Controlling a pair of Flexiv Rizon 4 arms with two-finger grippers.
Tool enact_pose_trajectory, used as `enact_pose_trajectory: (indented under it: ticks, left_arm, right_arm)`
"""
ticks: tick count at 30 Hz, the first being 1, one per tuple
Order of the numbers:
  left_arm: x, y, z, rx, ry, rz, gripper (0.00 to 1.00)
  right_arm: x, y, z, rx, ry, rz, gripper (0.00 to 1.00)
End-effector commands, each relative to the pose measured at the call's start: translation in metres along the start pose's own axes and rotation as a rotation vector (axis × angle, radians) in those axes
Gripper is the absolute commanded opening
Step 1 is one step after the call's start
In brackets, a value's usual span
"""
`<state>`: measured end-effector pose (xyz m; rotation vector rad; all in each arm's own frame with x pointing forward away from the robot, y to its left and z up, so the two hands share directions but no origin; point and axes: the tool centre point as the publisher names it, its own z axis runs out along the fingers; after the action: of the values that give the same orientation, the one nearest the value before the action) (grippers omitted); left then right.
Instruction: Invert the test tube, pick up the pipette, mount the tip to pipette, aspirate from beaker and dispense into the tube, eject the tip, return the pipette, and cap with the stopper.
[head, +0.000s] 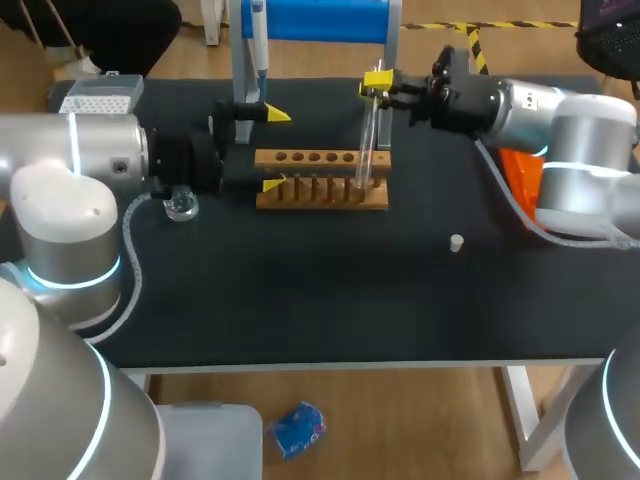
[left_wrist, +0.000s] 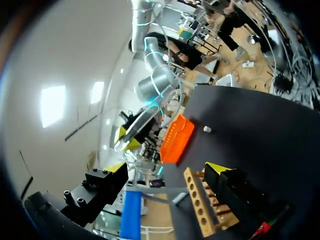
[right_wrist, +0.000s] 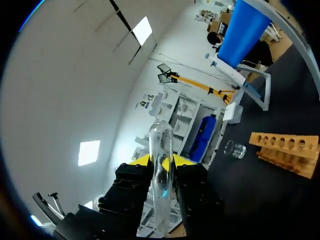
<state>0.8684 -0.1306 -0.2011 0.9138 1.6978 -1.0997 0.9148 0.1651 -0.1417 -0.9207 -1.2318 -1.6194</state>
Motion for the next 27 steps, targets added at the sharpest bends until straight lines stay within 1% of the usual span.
enact_pose_trajectory:
  ticks: [1,2,3,14,16,17,18,19,21,22,27]
  left_arm:
    - [0.0,-0.003,0.0,0.105,-0.175,0.409,1.0]
    - [-0.001,-0.004,0.0,0.109,-0.179,0.501,1.0]
    - [-0.001,-0.006,0.0,0.103,-0.193,0.539,1.0]
    - [-0.001,-0.006,0.0,0.103,-0.193,0.539,1.0]
    - [-0.003,-0.007,0.001,0.088,-0.159,0.471,1.0]
    - [-0.005,-0.011,0.001,0.093,-0.163,0.469,1.0]
    - [-0.008,-0.014,0.002,0.093,-0.169,0.465,1.0]
    - [-0.011,-0.02,0.003,0.095,-0.174,0.426,1.0]
    - [-0.015,-0.026,0.004,0.089,-0.169,0.433,1.0]
    - [-0.015,-0.029,0.004,0.09,-0.168,0.414,1.0]
    - [-0.016,-0.042,0.013,0.104,-0.166,0.431,1.0]
  right_arm:
    - [0.005,-0.01,-0.006,-0.067,-0.101,0.329,0.0]
    - [0.004,-0.011,-0.007,-0.059,-0.111,0.348,0.0]
    - [0.003,-0.012,-0.009,-0.064,-0.114,0.356,0.0]
    - [0.003,-0.012,-0.009,-0.064,-0.114,0.356,0.0]
    - [0.003,-0.012,-0.009,-0.064,-0.114,0.356,0.0]
    - [-0.003,-0.012,-0.01,-0.046,-0.131,0.34,0.0]
    - [-0.007,-0.011,-0.011,-0.039,-0.128,0.338,0.0]
    - [-0.011,-0.01,-0.012,-0.04,-0.108,0.341,0.0]
    - [-0.016,-0.01,-0.013,-0.041,-0.103,0.343,0.0]
    - [-0.02,-0.009,-0.014,-0.039,-0.106,0.353,0.0]
    - [-0.035,-0.005,-0.014,-0.02,-0.111,0.361,0.0]
